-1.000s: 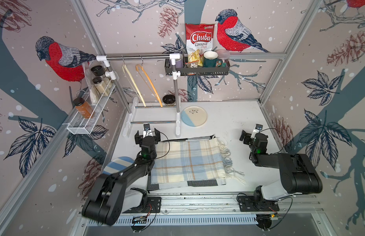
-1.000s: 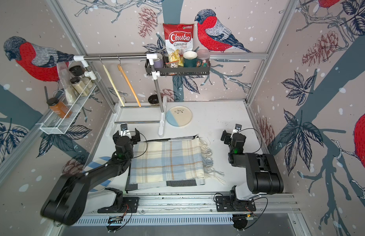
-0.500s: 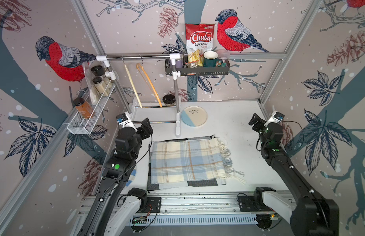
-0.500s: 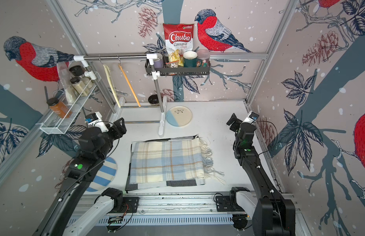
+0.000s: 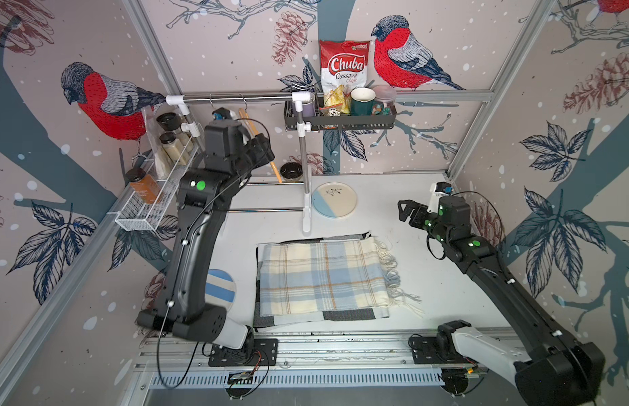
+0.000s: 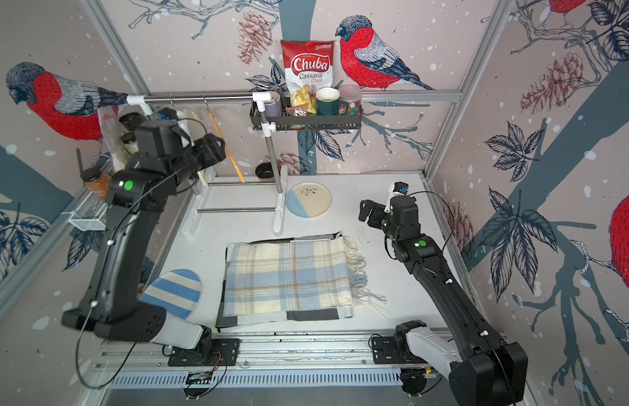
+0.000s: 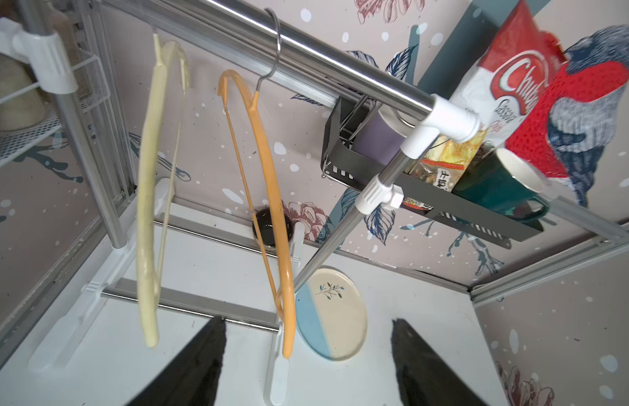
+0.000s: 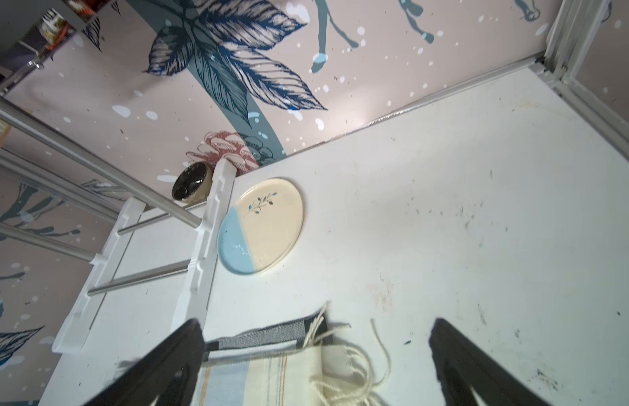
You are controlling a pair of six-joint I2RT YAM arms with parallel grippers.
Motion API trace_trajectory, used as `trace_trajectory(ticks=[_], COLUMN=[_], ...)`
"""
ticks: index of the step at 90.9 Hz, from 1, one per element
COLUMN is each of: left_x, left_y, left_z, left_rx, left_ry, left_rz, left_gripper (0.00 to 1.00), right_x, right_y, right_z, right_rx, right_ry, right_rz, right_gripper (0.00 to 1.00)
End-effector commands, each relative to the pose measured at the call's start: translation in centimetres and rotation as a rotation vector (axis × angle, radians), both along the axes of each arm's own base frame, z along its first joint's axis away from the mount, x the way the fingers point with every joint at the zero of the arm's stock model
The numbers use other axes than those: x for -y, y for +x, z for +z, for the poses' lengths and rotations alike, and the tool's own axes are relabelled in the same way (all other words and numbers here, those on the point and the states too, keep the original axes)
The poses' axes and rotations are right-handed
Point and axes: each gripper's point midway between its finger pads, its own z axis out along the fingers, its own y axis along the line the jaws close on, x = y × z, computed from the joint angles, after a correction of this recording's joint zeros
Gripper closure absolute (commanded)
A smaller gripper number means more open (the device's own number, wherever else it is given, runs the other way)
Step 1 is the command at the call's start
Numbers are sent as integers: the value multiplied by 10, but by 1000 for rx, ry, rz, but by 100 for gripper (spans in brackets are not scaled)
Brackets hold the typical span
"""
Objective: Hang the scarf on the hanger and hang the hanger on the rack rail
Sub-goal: Pick up the hanger from the clothesline.
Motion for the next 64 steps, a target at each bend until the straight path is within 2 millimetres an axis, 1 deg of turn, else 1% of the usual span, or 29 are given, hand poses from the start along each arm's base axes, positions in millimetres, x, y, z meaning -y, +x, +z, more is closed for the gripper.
trace_trajectory(ticks=[1,3,6,8,17,21,29,37,43,46,50,54,61,64], left_x=[-3,-5,-7,-11,-23,-27,-33,-36,-33,-35,-40,-46,-53,-54], left_y=[25,30,41,42,62,68,74,74,79,81,81,78,73,71], left_z=[-26,-24,-34,-33,-58,-65,-80,-89,-93,-95,-97,-97,-93,-87], left_rx=[-122,-121,-149,-150,-211,-225,-259,-290,-295,-300,-312,-323,-322,-307], left_ry=[111,129,163,178,248,260,286,294,297,289,272,266,283,287], left_rz=[25,36,54,72,142,160,179,182,136,124,123,127,140,136], left_gripper=[27,28,28,28,29,30,35,49,52,55,63,75,88,91], right_x=[-7,-7,-8,-7,-9,-9,-9,-9,-10,-11,-10,-8,-9,-11], right_y=[-7,-8,-9,-10,-13,-14,-16,-16,-16,-16,-16,-16,-15,-15], right_z=[-4,-5,-5,-5,-4,-4,-3,-3,-5,-4,-3,-3,-3,-3], right_rx=[-24,-27,-29,-30,-26,-23,-17,-14,-13,-9,-6,-5,1,3], right_ry=[-10,-13,-15,-16,-18,-21,-32,-38,-40,-47,-56,-60,-48,-42], right_rz=[56,60,63,64,81,85,94,98,106,116,117,105,111,117], right_gripper=[0,0,0,0,0,0,0,0,0,0,0,0,0,0])
